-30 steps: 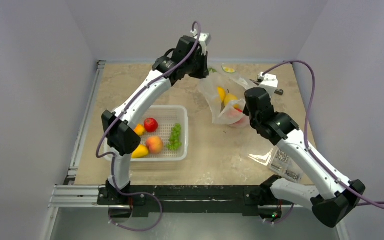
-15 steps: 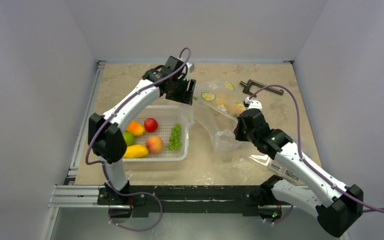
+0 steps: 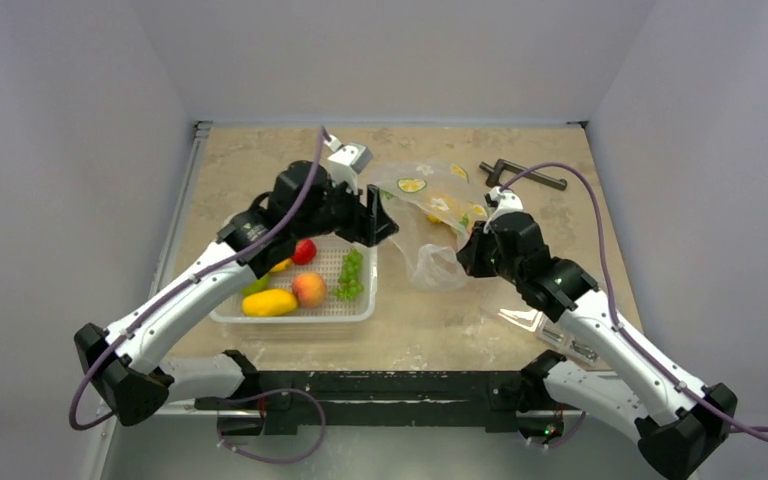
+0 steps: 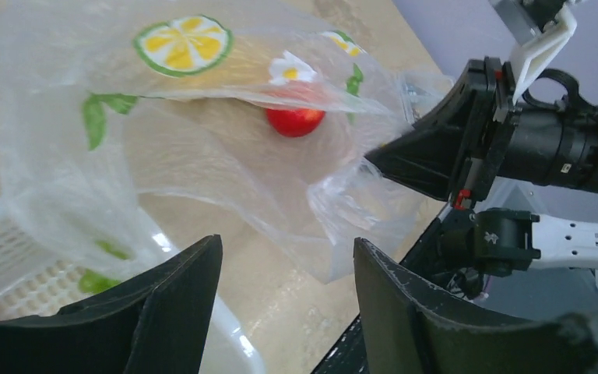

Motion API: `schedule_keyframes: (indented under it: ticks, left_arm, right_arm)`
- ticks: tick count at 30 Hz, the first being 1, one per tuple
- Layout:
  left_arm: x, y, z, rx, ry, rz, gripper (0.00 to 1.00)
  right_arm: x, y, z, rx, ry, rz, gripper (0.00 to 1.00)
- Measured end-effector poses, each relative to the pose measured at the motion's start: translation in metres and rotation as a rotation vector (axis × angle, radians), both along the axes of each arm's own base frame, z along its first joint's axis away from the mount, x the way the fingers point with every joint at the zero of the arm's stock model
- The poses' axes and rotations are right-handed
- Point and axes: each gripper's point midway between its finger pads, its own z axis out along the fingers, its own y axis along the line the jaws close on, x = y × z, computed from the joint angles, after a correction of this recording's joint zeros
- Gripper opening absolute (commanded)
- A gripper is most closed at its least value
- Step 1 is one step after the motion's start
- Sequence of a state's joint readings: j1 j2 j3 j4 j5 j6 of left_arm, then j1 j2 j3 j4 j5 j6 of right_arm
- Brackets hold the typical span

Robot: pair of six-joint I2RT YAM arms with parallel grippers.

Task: Take the fake fruits out of the plastic bag

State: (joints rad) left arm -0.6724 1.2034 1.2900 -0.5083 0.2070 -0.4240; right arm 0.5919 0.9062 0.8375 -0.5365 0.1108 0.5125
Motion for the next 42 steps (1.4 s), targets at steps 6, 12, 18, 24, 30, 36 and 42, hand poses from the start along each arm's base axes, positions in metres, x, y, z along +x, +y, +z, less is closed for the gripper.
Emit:
schedule_keyframes:
  ticks: [6,12,18,24,30,36,42]
  left_arm:
    - [0.001,-0.062,-0.062,-0.002,0.104,-0.038,0.30]
    - [0.030,-0.105,-0.135,0.060,0.206,-0.003,0.19]
    - [0.037,-0.139,-0.157,0.026,0.217,0.002,0.18]
    - [0.054,-0.176,-0.162,-0.073,0.212,-0.017,0.33]
    - [0.048,-0.202,-0.183,-0.100,0.227,-0.086,0.43]
    - [0.028,-0.227,-0.192,-0.118,0.223,-0.185,0.63]
    - [0.012,-0.239,-0.192,-0.099,0.172,-0.229,0.68]
  right_arm:
    - [-0.003,0.001,0.005,0.020,-0.007,0.009,0.00]
    - [-0.008,0.001,0.010,0.051,-0.023,0.009,0.00]
    - [-0.009,0.000,0.015,0.067,-0.035,0.005,0.00]
    - [-0.010,0.000,0.015,0.070,-0.034,0.003,0.00]
    - [-0.012,-0.002,0.023,0.089,-0.058,0.002,0.00]
    - [-0.016,-0.004,0.025,0.098,-0.064,0.000,0.00]
    - [-0.020,-0.007,0.018,0.085,-0.046,-0.001,0.00]
